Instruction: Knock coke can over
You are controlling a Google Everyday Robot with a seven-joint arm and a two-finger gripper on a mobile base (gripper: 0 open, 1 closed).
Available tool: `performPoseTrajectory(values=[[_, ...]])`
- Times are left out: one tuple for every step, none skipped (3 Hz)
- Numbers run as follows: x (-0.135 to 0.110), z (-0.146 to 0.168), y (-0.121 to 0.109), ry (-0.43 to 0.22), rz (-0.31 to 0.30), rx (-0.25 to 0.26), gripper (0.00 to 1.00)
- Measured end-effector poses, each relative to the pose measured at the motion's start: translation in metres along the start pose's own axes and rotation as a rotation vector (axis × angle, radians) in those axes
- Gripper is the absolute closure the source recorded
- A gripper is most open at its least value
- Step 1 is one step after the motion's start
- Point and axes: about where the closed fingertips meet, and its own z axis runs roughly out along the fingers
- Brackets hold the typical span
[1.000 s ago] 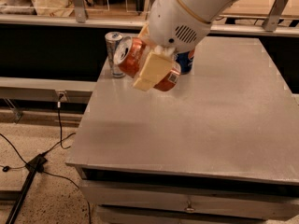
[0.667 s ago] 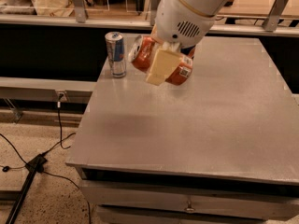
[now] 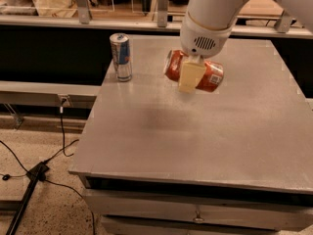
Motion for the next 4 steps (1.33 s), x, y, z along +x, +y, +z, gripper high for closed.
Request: performPoseTrajectory(values=[[0.028,0.022,-0.006,0.026,0.064,-0.011,1.0],[0.038,0.033,-0.008,0.021,0.092,-0.02,1.0],[0.05,0.049,-0.005,0.061,0.101,-0.048,0.84],[0.054,0.064,0.008,0.072,0.094,-0.105,0.62]])
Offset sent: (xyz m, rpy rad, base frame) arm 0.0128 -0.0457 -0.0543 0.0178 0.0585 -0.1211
